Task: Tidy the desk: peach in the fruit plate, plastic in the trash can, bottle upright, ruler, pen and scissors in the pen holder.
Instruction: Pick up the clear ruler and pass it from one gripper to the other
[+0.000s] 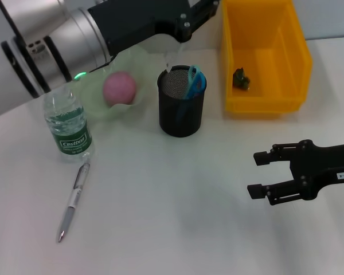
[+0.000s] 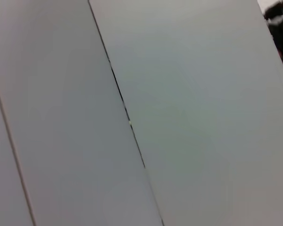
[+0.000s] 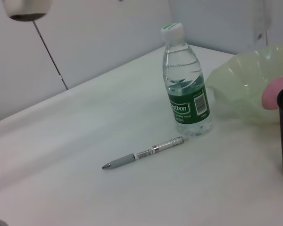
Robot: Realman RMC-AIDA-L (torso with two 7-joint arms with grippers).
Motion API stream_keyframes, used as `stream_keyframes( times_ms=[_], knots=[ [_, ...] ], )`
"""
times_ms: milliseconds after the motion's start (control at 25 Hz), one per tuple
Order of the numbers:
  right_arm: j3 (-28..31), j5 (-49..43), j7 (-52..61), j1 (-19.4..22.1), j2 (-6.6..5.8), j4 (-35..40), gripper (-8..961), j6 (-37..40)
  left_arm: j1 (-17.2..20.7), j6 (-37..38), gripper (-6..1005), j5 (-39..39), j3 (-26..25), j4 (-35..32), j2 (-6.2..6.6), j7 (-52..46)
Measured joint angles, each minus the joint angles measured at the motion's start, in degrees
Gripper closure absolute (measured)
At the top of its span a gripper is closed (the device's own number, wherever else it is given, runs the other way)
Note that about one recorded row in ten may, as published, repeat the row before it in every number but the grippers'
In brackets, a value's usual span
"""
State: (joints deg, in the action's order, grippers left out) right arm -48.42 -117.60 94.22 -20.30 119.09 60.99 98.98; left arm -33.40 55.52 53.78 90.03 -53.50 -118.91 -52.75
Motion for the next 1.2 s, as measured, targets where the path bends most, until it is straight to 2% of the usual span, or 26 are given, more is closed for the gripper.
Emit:
stream_keyframes(
  times_ms=[80,160,280,360,480,1200],
  knots=[
    [0.0,0.0,0.0,0.0,0.0,0.0,149,0.0,0.0,0.0,633,0.0,0.0,0.0,0.0,0.0],
    [0.0,0.0,0.0,0.0,0.0,0.0,150,0.0,-2.2,0.8,633,-3.8,0.0,4.4,-0.2,3.7],
    [0.0,0.0,0.0,-0.1,0.0,0.0,150,0.0,-2.2,0.8,633,-3.8,0.0,4.4,-0.2,3.7],
    [0.0,0.0,-0.1,-0.1,0.0,0.0,150,0.0,-5.9,2.6,633,-9.2,0.2,11.8,-0.28,8.1],
    [0.0,0.2,-0.2,-0.1,0.0,0.0,151,0.0,-6.8,3.0,633,-10.0,0.0,13.9,-0.27,8.9],
    [-0.1,1.4,-1.6,-1.2,0.18,-0.5,152,-0.9,-8.7,3.2,634,-18.5,0.8,22.2,-0.27,12.2]
  ],
)
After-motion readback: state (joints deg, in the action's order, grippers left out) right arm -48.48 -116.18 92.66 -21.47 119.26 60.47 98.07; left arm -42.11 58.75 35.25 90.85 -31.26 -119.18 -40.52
